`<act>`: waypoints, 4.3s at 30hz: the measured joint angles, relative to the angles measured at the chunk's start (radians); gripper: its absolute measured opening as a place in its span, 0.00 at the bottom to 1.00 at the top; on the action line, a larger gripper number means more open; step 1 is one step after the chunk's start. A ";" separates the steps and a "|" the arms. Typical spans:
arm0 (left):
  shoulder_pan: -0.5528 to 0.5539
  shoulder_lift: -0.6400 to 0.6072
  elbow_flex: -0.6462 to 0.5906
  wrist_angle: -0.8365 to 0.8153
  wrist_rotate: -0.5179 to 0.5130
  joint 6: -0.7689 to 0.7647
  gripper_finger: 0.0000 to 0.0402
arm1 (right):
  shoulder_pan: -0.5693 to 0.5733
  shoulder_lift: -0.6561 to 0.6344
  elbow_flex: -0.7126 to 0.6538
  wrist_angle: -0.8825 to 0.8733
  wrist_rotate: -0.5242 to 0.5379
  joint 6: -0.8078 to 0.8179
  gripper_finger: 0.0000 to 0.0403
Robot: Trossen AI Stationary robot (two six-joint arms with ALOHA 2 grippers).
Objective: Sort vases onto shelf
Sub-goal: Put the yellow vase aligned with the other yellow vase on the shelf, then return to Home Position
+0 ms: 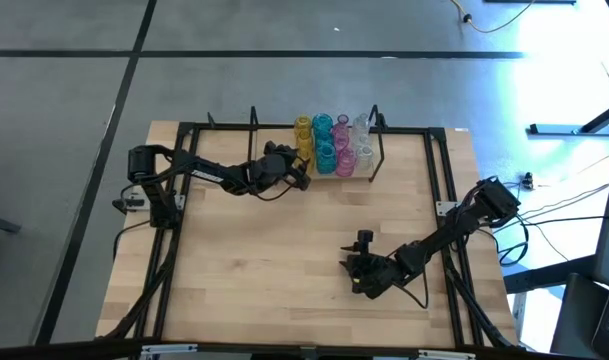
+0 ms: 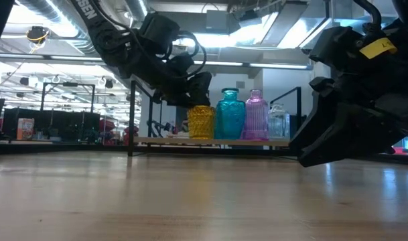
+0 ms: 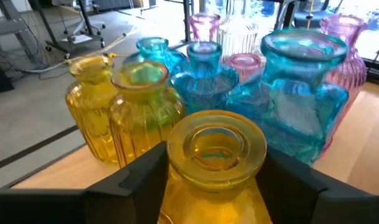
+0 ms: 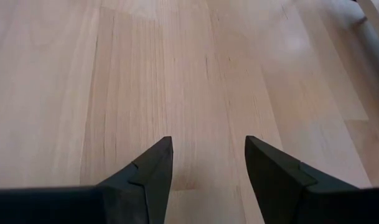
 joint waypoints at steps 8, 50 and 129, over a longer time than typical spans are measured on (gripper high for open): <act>-0.009 0.000 -0.002 -0.004 0.004 0.018 0.66 | 0.000 0.000 0.000 0.000 0.000 0.000 0.46; -0.414 -0.844 -0.446 -0.191 0.340 0.219 0.67 | -0.056 -0.141 0.000 0.021 -0.126 -0.200 0.32; -0.190 -1.660 -0.808 -0.446 0.444 0.115 0.64 | -0.517 -1.600 -0.745 0.056 -0.610 -0.165 0.01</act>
